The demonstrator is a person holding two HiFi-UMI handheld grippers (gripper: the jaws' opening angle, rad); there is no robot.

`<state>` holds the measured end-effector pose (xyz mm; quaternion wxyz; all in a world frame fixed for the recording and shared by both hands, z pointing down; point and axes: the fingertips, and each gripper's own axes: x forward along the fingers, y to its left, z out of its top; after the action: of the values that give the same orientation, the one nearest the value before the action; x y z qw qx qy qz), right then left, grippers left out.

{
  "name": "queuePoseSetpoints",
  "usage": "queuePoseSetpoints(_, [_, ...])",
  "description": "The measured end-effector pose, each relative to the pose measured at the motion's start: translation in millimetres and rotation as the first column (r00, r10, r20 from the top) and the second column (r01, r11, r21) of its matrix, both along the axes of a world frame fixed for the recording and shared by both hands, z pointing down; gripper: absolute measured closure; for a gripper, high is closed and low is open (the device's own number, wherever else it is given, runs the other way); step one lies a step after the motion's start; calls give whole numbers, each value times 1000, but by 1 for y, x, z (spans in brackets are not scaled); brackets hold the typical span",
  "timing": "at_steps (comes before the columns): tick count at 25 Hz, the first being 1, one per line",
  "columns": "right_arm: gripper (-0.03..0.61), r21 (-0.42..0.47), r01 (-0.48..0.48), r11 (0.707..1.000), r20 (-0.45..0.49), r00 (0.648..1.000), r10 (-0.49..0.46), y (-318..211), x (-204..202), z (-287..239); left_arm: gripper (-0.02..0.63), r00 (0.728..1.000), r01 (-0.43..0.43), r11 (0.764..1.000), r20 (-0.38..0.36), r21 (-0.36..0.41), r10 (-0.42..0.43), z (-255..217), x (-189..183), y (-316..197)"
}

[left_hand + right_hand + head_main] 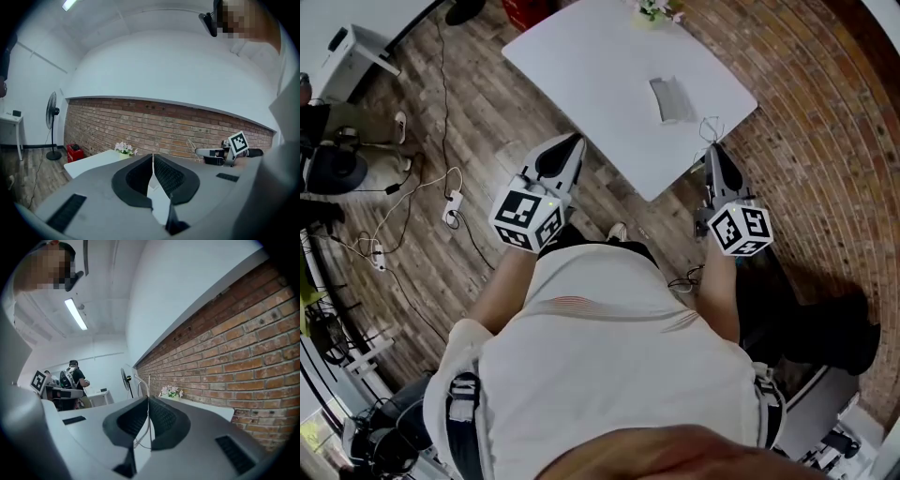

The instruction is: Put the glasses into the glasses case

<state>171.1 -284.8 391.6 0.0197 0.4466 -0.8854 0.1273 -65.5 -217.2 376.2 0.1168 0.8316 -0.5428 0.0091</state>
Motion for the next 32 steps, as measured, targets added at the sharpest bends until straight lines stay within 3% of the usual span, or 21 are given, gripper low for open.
queuePoseSetpoints(6, [518,-30,-39,999,-7,999,39,-35,11,13,591,999,-54,998,-1,-26,54,11,10,-45])
queuePoseSetpoints(10, [517,-50,-104,993,-39,994,102,-56,14,20,591,991,-134,990,-21,-33,133,20,10,-84])
queuePoseSetpoints(14, [517,-73,-190,979,-70,980,185,-88,2,25,591,974,-224,973,-47,-54,221,33,0,-139])
queuePoseSetpoints(19, [517,-75,-233,970,-120,967,223,-138,-37,29,591,953,-304,953,-2,-4,304,29,-20,-217])
queuePoseSetpoints(24, [517,-73,-304,950,-162,943,290,-160,-64,28,591,912,-410,911,-13,-48,410,46,-32,-260])
queuePoseSetpoints(27, [517,-101,-332,938,-186,932,311,-163,-71,42,591,900,-435,898,-25,-65,434,50,-40,-273])
queuePoseSetpoints(32, [517,-129,-328,936,-221,930,296,-181,-71,62,591,903,-430,897,-48,-105,427,62,-43,-283])
